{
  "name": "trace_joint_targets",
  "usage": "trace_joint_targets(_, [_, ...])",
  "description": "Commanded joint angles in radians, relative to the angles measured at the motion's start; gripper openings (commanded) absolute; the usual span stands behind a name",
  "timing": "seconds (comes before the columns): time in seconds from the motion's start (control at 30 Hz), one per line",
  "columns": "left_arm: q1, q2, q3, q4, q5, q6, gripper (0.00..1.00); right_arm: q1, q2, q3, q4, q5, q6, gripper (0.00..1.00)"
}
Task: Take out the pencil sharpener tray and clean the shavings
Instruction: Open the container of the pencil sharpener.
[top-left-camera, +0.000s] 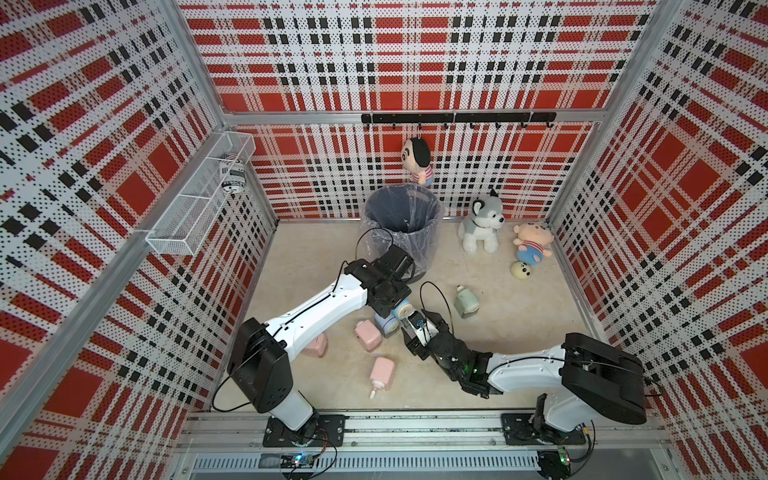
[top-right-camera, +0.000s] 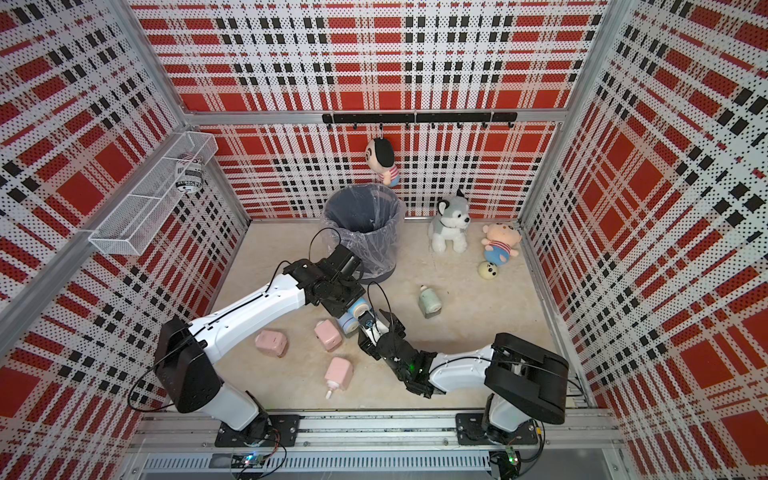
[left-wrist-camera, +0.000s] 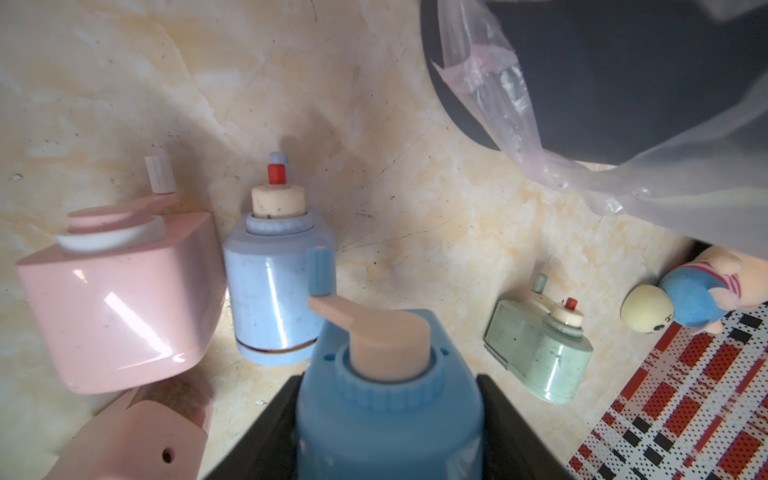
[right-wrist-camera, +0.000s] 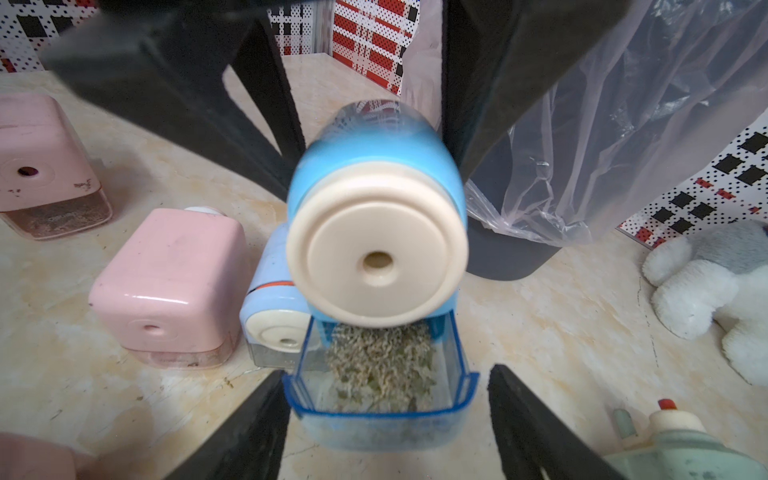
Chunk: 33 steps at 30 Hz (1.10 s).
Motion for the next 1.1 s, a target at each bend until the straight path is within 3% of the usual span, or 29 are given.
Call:
trace_joint_targets(0.0, [-0.002,-0.010,0.024,-0.007,-0.006,0.006,0.05,-0.013,0.009,0.016,0.036,-0.013,0.010,0.78])
trace_joint_targets(0.2, [-0.005,-0.012,0.024,-0.007,-0.007,0.006,0.05,-0.032,0.010,0.018,0.039,-0.046,0.007,0.69])
trace_joint_targets(0.53, [-0.016,-0.005,0.035,-0.006,-0.007,0.002,0.05,-0.036,0.030,0.018,0.050,-0.055,0.002,0.70])
trace_joint_targets(0.83, [-0.022,0.001,0.039,-0.007,-0.012,-0.004,0.05,-0.036,0.014,0.004,0.063,-0.066,0.008,0.56])
trace_joint_targets(1.07, [-0.022,0.031,0.062,-0.007,-0.026,0.002,0.05,-0.027,-0.083,-0.047,0.030,-0.068,0.047,0.48])
